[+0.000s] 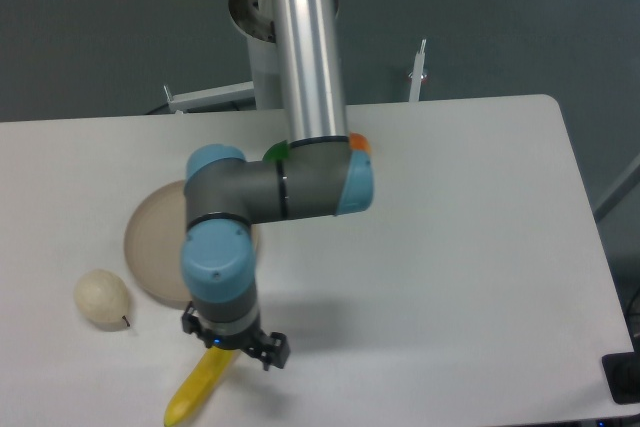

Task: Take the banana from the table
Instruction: 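Close the gripper around the banana's stem end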

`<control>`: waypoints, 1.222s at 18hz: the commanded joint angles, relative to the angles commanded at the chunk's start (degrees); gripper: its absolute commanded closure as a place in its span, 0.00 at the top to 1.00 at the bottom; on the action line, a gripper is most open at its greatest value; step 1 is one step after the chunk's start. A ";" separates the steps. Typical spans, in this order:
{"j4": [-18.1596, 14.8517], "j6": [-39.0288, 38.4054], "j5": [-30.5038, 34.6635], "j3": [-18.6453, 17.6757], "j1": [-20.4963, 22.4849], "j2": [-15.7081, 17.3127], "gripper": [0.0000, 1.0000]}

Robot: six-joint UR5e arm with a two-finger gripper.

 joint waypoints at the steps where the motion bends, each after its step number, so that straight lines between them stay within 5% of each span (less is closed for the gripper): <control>1: 0.00 0.00 0.70 -0.44 -0.09 -0.17 1.00; 10: 0.53 0.17 2.20 -1.94 -0.53 -1.84 1.00; 14: 0.35 0.09 2.11 -1.85 -0.53 -1.85 0.44; 17: 0.35 0.44 2.03 -1.50 -0.44 -1.76 0.12; 22: 0.09 1.05 1.50 -1.15 0.78 0.43 0.09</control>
